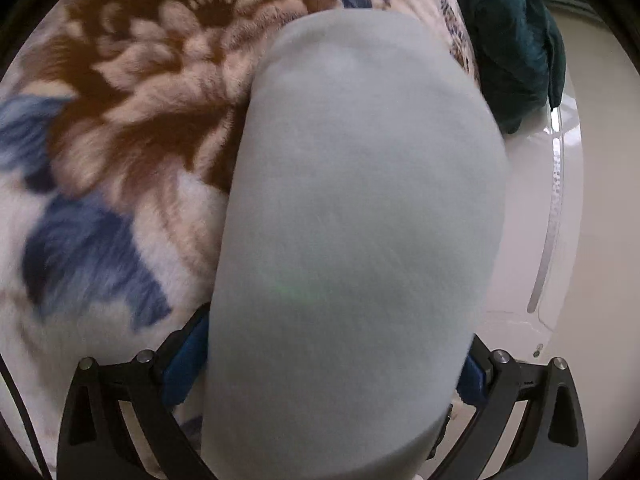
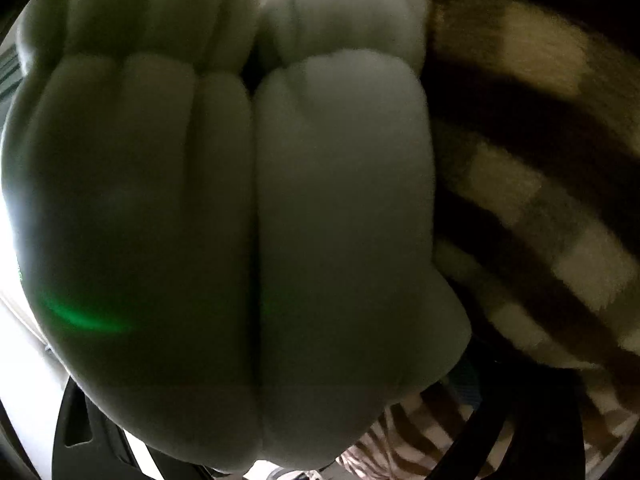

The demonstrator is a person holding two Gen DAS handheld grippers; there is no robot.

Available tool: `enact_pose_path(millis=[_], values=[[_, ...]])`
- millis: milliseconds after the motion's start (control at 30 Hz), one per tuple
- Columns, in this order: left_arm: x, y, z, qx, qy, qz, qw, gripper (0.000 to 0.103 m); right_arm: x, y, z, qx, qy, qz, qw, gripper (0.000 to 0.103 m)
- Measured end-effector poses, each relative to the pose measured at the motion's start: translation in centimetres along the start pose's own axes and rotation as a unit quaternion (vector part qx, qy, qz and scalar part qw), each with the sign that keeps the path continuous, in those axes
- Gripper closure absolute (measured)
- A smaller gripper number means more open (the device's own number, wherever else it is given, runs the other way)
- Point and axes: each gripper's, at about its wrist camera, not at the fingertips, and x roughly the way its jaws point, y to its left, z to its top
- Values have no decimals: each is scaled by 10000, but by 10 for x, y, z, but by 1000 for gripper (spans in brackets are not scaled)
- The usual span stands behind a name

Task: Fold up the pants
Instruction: 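Carry the sweatpants bundle with both grippers toward the stack of folded clothes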

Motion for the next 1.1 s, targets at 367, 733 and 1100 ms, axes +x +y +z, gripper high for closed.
enact_pose_path(millis=[367,733,1100], values=[[-30,-51,-13,1201,-523,-32,9914,40,1,35,-25,-383,-250,29,9989,35],[-94,-96,-2,1639,-723,-602,9820,41,-29,112,-77,-1419,-762,32,9869,45],[-256,-187,94,1893,-1434,-438,9704,40,31,292,-117,-2070,-659,677,9738,45]])
